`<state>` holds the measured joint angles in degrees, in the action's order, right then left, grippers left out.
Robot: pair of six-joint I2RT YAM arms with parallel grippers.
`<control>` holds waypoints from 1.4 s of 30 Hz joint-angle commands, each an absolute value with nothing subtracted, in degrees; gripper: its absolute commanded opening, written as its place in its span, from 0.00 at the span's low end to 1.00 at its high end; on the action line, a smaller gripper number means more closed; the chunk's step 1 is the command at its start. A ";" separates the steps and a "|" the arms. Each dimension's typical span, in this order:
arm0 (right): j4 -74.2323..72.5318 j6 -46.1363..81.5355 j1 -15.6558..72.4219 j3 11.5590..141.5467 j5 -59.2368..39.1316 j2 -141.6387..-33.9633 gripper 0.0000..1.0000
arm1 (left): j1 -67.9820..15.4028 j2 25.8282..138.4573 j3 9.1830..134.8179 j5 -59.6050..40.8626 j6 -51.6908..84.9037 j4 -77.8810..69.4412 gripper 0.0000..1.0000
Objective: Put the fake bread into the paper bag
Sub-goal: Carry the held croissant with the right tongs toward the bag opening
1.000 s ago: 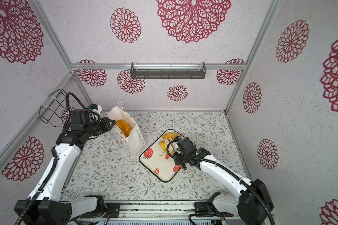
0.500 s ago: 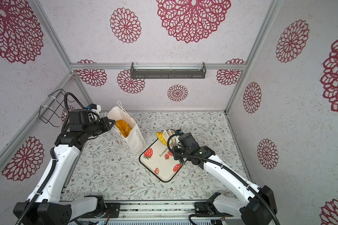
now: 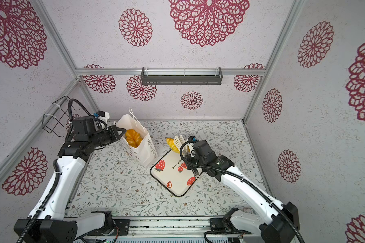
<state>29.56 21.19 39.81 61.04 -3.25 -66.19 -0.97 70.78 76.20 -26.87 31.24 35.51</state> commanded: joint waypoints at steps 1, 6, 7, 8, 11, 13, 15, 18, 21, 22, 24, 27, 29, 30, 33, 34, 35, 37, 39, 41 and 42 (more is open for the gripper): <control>27.07 22.02 40.42 65.13 -3.44 -65.38 0.16 | -1.24 70.18 78.03 -28.41 31.53 34.01 0.00; 27.07 21.87 41.35 68.62 -3.32 -65.60 0.16 | -1.19 70.01 77.62 -27.70 31.30 34.18 0.00; 27.07 21.84 41.54 69.32 -3.34 -65.64 0.16 | -1.23 69.88 77.39 -27.36 31.25 34.26 0.00; 27.07 21.72 41.72 70.20 -3.40 -65.95 0.16 | -1.14 69.84 77.22 -27.10 31.13 34.27 0.00; 27.24 21.11 42.40 72.71 -3.25 -66.92 0.16 | -1.14 69.70 77.16 -26.99 30.89 34.33 0.00; 27.55 20.76 42.78 74.37 -3.58 -67.78 0.16 | -1.14 69.70 77.25 -26.98 30.75 34.39 0.00; 27.52 20.59 43.36 76.15 -3.80 -68.73 0.16 | -1.14 69.70 77.51 -26.68 30.50 34.77 0.00; 27.43 20.24 44.41 78.34 -4.04 -70.32 0.16 | -1.14 69.36 77.35 -25.94 30.34 34.88 0.00; 27.25 19.78 45.47 80.83 -4.04 -72.09 0.16 | -1.13 69.15 77.26 -25.63 30.25 34.97 0.00; 27.17 19.61 45.80 81.68 -4.04 -72.70 0.16 | -1.14 69.23 77.26 -25.66 30.19 34.94 0.00; 27.10 19.22 46.50 83.39 -4.11 -73.83 0.16 | -1.14 69.18 77.25 -25.77 30.07 34.98 0.00; 27.06 18.68 47.56 85.98 -4.79 -75.89 0.16 | -1.14 69.10 77.43 -25.60 29.99 35.14 0.00; 27.24 18.21 48.43 88.33 -4.98 -77.72 0.16 | -1.14 69.11 77.60 -25.66 29.96 35.24 0.00; 27.33 18.05 48.86 89.38 -5.00 -78.54 0.16 | -1.14 69.09 77.59 -25.58 29.88 35.33 0.00; 27.34 17.71 50.17 92.43 -4.81 -81.02 0.16 | -1.10 69.00 77.55 -25.33 29.80 35.33 0.00; 27.13 17.74 50.58 93.24 -4.75 -81.78 0.16 | -1.14 69.03 77.56 -25.16 29.78 35.32 0.00; 26.75 17.85 50.90 93.95 -4.87 -82.31 0.16 | -1.14 68.91 77.54 -25.07 29.63 35.33 0.00; 26.13 18.01 51.36 95.16 -5.20 -83.50 0.16 | -1.14 68.91 77.49 -24.95 29.61 35.45 0.00; 25.50 18.28 51.72 96.39 -5.71 -84.63 0.16 | -1.13 69.00 77.57 -24.98 29.54 35.60 0.00; 24.89 18.72 52.04 97.72 -6.04 -85.92 0.16 | -1.14 69.05 77.56 -25.05 29.53 35.68 0.00; 24.74 18.96 52.14 98.30 -6.15 -86.43 0.16 | -1.14 68.97 77.52 -25.01 29.57 35.68 0.00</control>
<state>30.22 19.11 51.77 94.63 -5.26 -86.74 -0.97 70.72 76.20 -25.12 30.22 35.97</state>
